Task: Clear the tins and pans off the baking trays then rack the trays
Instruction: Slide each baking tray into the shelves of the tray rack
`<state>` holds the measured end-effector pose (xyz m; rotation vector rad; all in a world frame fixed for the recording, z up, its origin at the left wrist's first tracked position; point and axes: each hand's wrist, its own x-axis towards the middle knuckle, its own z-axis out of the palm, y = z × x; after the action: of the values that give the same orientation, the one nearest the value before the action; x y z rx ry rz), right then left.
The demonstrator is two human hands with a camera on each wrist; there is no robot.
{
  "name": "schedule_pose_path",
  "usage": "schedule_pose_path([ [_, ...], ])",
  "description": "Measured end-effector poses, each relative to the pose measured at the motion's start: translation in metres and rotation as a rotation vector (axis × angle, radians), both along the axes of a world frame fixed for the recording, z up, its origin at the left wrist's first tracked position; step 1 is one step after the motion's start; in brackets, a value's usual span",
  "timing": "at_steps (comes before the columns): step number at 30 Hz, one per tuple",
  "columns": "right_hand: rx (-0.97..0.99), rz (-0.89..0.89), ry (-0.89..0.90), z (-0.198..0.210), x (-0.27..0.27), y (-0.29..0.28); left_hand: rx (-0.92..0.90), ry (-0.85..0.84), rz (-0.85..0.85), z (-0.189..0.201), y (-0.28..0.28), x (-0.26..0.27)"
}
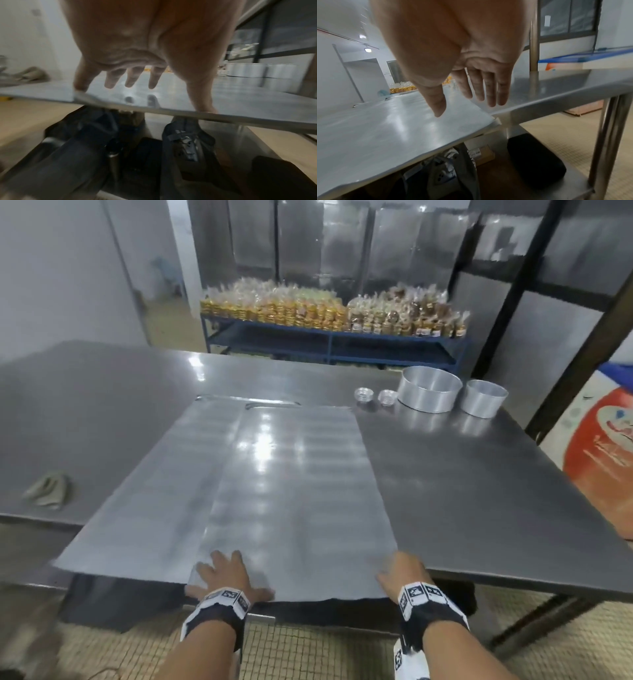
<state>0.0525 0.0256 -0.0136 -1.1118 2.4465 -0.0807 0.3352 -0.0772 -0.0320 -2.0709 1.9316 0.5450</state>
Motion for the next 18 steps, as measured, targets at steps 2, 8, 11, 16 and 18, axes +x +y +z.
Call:
schedule_pose_path([
  [2,-0.017,-0.030,-0.025,-0.013,-0.002,-0.006,-0.026,-0.013,0.141,0.000,0.004,0.011],
  [8,-0.112,-0.144,-0.081,-0.030,-0.014,-0.011,0.075,0.170,0.443,0.004,0.012,0.014],
  [11,-0.093,-0.240,-0.116,-0.028,-0.018,-0.007,0.055,0.081,0.484,0.015,0.025,0.009],
  [16,-0.050,-0.345,-0.215,-0.025,-0.028,0.007,0.110,0.084,0.589,0.015,0.049,0.006],
  [18,-0.070,-0.374,-0.279,-0.027,-0.034,0.012,0.103,0.115,0.632,0.006,0.056,0.010],
])
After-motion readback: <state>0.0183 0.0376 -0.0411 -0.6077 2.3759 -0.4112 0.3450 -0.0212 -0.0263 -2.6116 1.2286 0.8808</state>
